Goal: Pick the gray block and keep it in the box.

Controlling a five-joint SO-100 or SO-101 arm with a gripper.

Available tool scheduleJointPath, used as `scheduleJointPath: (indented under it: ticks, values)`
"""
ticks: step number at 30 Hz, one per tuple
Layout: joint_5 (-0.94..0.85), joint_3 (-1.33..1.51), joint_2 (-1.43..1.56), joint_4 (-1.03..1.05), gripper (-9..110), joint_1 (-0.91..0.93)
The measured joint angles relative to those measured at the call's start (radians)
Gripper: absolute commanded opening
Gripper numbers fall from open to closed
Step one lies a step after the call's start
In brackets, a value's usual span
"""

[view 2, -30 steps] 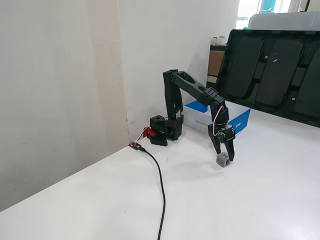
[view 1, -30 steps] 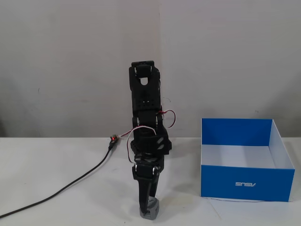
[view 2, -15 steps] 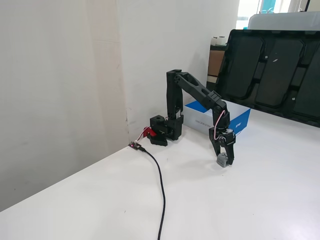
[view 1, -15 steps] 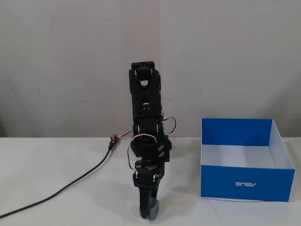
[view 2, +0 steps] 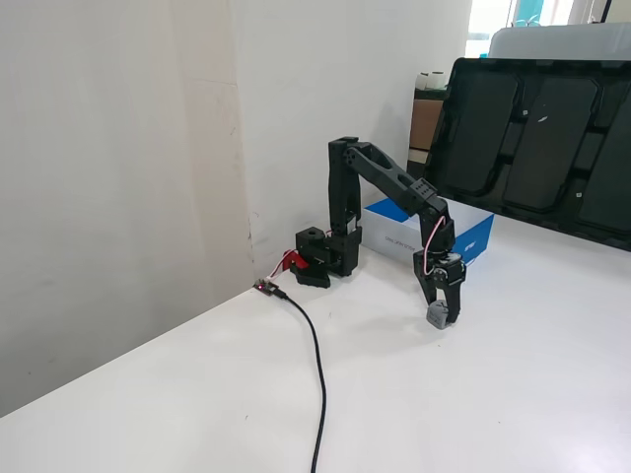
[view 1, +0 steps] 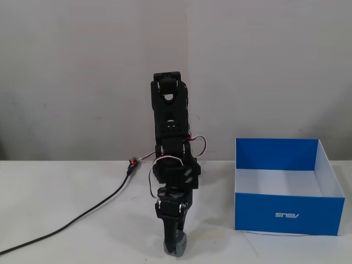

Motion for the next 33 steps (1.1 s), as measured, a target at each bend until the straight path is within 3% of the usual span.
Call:
scheduleJointPath:
  ticks: [17,25,33]
  values:
    - [0.003,-0.276,0.081,0.241,12,-0.032]
    - [0.003,-0.497,0.137,0.41,13,-0.176]
    - [0.003,-0.546,0.186,0.472,13,-0.416]
